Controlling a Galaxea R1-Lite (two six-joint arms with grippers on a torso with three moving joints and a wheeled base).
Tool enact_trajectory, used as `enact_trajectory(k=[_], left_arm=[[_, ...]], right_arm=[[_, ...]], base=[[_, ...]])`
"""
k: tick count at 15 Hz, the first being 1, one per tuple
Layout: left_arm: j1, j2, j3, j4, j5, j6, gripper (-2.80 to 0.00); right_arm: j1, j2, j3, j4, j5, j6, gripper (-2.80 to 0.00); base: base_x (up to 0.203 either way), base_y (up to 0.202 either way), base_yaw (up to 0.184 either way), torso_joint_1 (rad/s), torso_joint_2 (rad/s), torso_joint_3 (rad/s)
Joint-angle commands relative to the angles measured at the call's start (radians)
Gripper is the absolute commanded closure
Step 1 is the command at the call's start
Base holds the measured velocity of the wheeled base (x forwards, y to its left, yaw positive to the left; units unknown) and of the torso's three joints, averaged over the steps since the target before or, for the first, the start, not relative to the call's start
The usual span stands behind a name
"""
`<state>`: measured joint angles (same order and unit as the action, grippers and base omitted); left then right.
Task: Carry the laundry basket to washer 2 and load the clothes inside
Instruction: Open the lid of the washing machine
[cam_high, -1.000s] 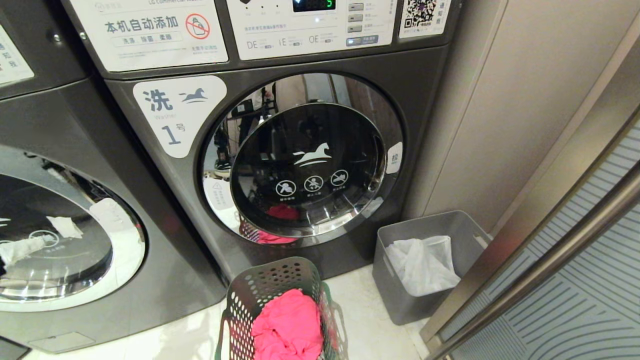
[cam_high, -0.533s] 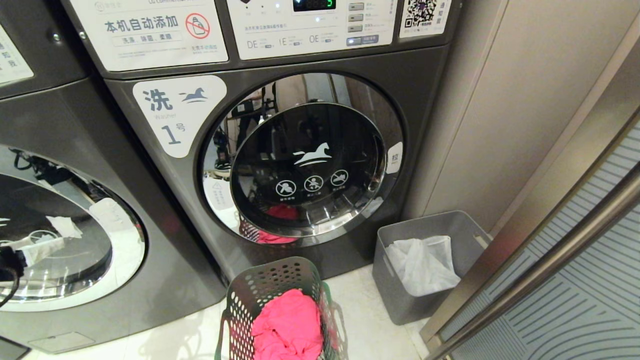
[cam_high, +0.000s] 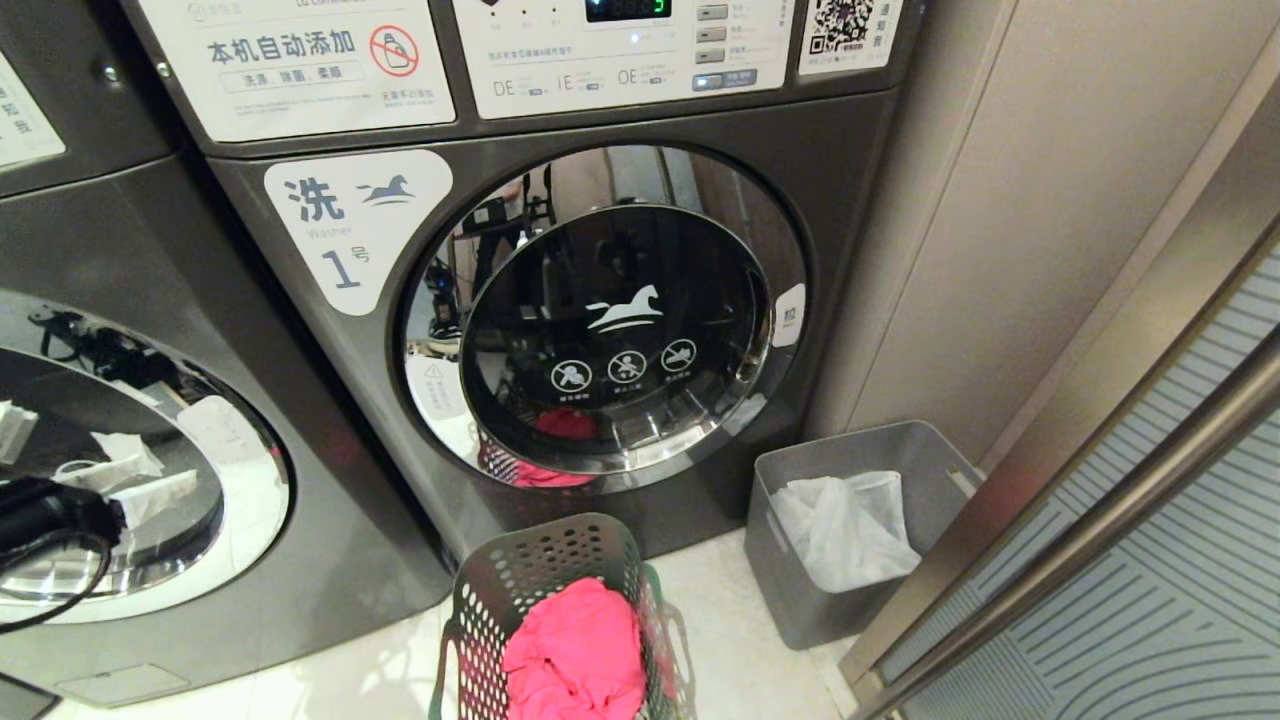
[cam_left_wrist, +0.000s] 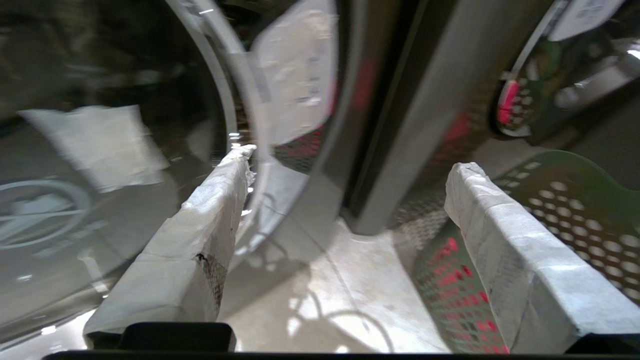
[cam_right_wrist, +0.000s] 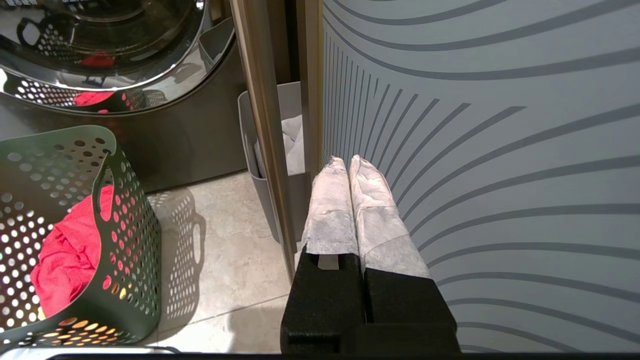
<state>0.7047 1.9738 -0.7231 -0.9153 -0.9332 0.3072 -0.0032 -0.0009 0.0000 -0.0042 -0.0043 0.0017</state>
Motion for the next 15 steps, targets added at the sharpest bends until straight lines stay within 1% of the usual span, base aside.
enact_trajectory(k=[1, 4, 6, 10, 12, 13, 15], left_arm=[[0.042, 0.057, -0.001, -0.072, -0.017, -0.007, -2.8], [0.053, 0.043, 0.016, -0.08, -0.093, -0.017, -2.8], [0.053, 0.048, 0.008, -0.082, -0.124, -0.015, -2.8], [0.062, 0.089, -0.022, -0.083, -0.214, -0.004, -2.8], [0.073, 0.137, -0.056, -0.095, -0.28, 0.01, -2.8], [0.075, 0.159, -0.088, -0.105, -0.302, 0.018, -2.8], [0.08, 0.189, -0.14, -0.109, -0.313, 0.021, -2.8]], right_arm=[[0.0, 0.001, 0.0, 0.0, 0.0, 0.0, 0.0], [0.0, 0.001, 0.0, 0.0, 0.0, 0.0, 0.0], [0.0, 0.001, 0.0, 0.0, 0.0, 0.0, 0.0], [0.0, 0.001, 0.0, 0.0, 0.0, 0.0, 0.0], [0.0, 0.001, 0.0, 0.0, 0.0, 0.0, 0.0], [0.0, 0.001, 0.0, 0.0, 0.0, 0.0, 0.0], [0.0, 0.001, 0.0, 0.0, 0.0, 0.001, 0.0]], base=[[0.0, 0.0, 0.0, 0.0, 0.0, 0.0], [0.0, 0.0, 0.0, 0.0, 0.0, 0.0], [0.0, 0.0, 0.0, 0.0, 0.0, 0.0], [0.0, 0.0, 0.0, 0.0, 0.0, 0.0], [0.0, 0.0, 0.0, 0.0, 0.0, 0.0], [0.0, 0.0, 0.0, 0.0, 0.0, 0.0], [0.0, 0.0, 0.0, 0.0, 0.0, 0.0]])
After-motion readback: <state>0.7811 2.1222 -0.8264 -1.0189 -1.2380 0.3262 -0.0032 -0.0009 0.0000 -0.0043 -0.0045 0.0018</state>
